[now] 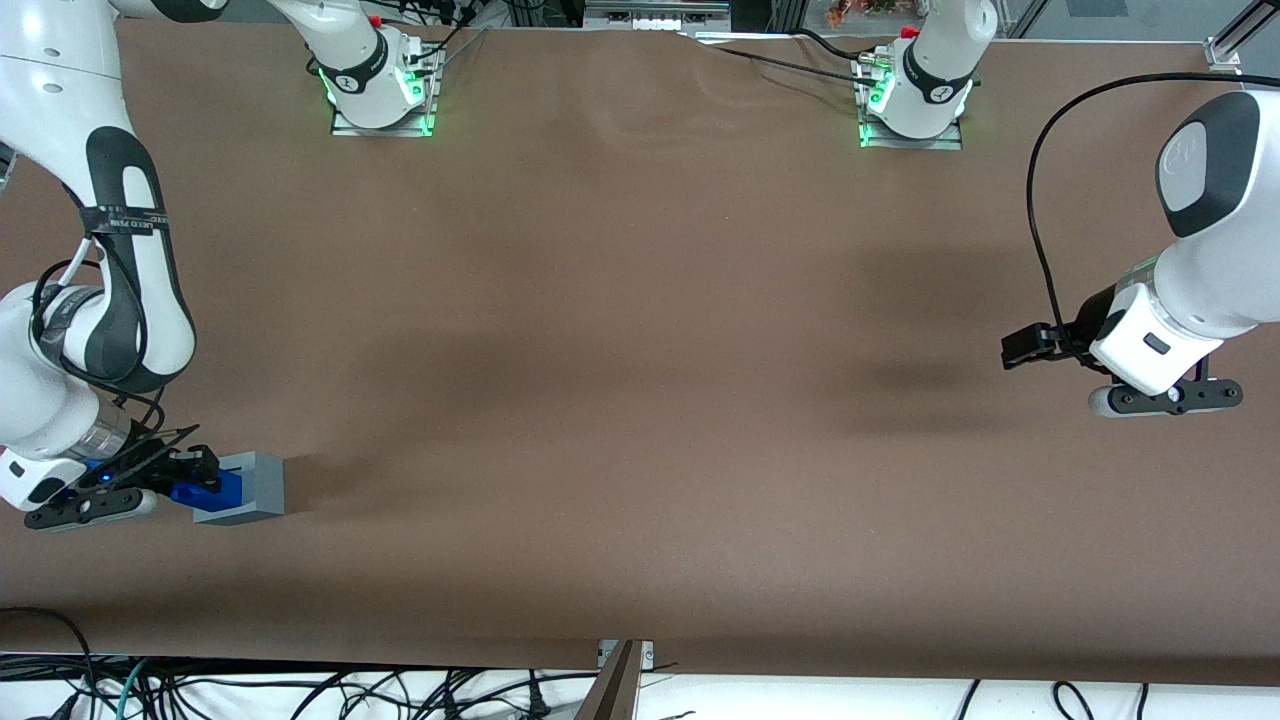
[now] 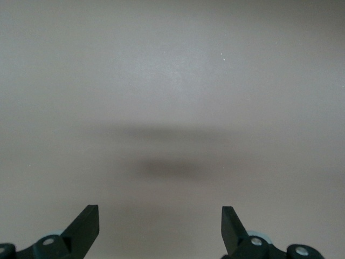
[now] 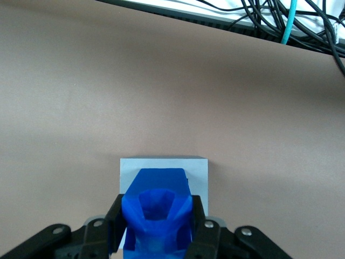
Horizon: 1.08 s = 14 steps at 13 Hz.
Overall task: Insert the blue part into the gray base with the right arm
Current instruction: 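Lower the blue part into the gray base's opening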
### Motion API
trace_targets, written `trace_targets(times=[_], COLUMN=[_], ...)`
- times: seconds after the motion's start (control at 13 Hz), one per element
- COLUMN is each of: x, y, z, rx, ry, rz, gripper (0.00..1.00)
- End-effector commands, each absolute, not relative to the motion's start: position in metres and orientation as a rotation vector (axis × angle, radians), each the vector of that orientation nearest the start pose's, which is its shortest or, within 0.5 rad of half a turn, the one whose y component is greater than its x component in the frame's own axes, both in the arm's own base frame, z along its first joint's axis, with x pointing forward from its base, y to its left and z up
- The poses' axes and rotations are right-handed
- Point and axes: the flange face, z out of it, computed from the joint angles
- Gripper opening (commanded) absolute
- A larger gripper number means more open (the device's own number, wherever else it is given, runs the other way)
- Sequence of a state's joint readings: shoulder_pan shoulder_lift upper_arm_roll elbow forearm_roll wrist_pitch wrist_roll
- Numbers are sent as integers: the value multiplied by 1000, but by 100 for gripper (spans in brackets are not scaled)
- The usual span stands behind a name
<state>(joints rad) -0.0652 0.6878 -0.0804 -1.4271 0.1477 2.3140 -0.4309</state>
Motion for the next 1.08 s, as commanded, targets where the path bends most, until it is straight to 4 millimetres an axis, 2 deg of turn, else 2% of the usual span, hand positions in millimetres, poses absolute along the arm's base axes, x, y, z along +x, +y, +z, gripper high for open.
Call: trace_targets(times=[0.0, 0.23, 0.31, 0.46, 0.77, 1.0], x=[737, 736, 734, 734, 734, 740], y=[-97, -99, -99, -99, -99, -99], z=[286, 285, 259, 257, 267, 286], rx=[-3066, -3068, -3061, -3062, -3064, -3060], ry=[-384, -388, -370, -369, -385, -396], rz=[-289, -271, -215, -209, -191, -192], gripper=[34, 34, 34, 34, 34, 34])
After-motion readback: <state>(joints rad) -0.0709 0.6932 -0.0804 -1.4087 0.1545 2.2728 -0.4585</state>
